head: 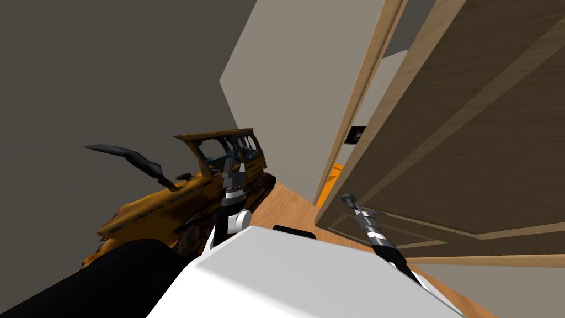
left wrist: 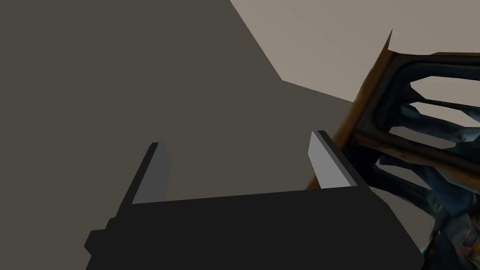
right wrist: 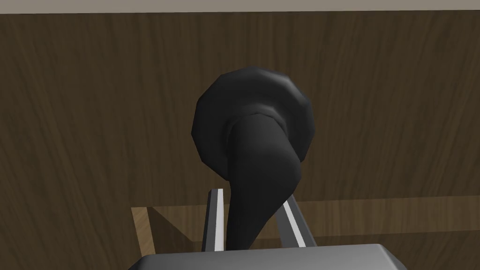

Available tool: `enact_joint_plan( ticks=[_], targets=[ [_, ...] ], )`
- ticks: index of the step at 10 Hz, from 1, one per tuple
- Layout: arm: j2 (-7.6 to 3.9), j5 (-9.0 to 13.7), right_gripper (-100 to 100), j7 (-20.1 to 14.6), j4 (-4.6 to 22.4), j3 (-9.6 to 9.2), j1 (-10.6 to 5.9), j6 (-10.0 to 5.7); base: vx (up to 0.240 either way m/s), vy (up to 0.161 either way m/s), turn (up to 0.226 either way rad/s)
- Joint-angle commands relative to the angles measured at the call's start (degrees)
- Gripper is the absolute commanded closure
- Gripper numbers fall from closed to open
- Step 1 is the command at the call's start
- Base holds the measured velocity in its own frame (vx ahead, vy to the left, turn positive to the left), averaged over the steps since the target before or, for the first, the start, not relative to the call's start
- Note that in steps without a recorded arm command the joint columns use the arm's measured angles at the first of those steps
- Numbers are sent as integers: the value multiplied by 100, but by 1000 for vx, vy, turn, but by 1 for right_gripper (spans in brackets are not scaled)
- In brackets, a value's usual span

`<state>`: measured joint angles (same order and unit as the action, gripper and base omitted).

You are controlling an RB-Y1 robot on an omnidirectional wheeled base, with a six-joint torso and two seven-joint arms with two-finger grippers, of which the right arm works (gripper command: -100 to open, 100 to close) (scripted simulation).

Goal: Pull the door open

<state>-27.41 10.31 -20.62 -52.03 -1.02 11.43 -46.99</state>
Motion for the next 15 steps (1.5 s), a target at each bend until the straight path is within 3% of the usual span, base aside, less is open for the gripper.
enact_joint_plan(
  ticks=[1,2,3,4,10,12,13,14,15],
  targets=[
    [-103,-18,100,-105,51,-69,85,-188,-232,-36,120],
    [-165,-28,100,-169,37,-117,156,-277,-202,-49,104],
    [-117,-25,100,-131,36,-101,121,-207,-88,-22,22],
    [-188,-33,100,-219,77,-168,247,-394,-168,-61,189],
    [-465,-38,100,-460,194,-312,587,-989,-215,-64,164],
    [-514,-39,100,-502,215,-338,647,-1094,-131,-21,78],
    [-464,-51,100,-483,206,-359,630,-1032,-58,-6,15],
    [-502,-57,100,-526,282,-393,666,-1172,-158,-36,169],
    [-514,-58,100,-535,297,-400,675,-1204,-185,-55,168]
  ],
)
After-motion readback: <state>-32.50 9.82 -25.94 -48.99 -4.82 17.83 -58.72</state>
